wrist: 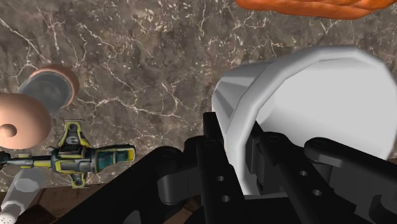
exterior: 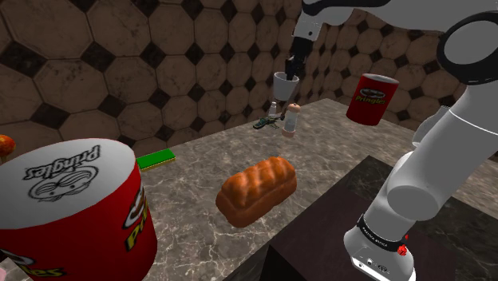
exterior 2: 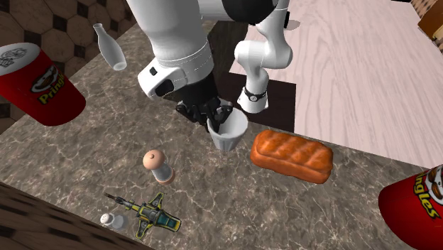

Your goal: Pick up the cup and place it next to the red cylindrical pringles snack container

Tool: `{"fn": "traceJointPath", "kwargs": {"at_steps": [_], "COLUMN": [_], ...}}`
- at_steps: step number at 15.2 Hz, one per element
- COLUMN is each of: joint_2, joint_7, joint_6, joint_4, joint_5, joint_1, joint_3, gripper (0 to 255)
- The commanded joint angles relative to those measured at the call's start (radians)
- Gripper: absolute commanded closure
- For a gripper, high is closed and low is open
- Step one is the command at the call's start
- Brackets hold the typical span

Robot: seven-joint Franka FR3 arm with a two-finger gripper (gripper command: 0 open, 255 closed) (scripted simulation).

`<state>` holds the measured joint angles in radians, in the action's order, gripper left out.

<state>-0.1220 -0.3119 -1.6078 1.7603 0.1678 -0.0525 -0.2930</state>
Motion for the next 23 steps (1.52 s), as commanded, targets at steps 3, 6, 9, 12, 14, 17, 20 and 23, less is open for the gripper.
{"fn": "traceJointPath", "kwargs": {"at_steps": [3, 6, 9, 12, 14, 17, 20, 23], "joint_2": [0.013, 0.025, 0.039, 0.056, 0.069, 0.051, 0.028, 0.017], "joint_7": [0.007, 0.011, 0.015, 0.019, 0.021, 0.073, 0.149, 0.223], "joint_6": [0.057, 0.099, 0.143, 0.187, 0.218, 0.207, 0.184, 0.163], "joint_4": [-0.069, -0.123, -0.180, -0.241, -0.284, -0.265, -0.236, -0.218], "joint_5": [0.003, 0.007, 0.011, 0.017, 0.022, 0.019, 0.018, 0.020], "joint_1": [0.000, 0.001, 0.002, 0.003, 0.005, -0.020, -0.055, -0.089], "joint_3": [-0.002, -0.004, -0.007, -0.010, -0.012, 0.017, 0.060, 0.103], "gripper": [255, 255, 255, 255, 255, 255, 255, 255]}}
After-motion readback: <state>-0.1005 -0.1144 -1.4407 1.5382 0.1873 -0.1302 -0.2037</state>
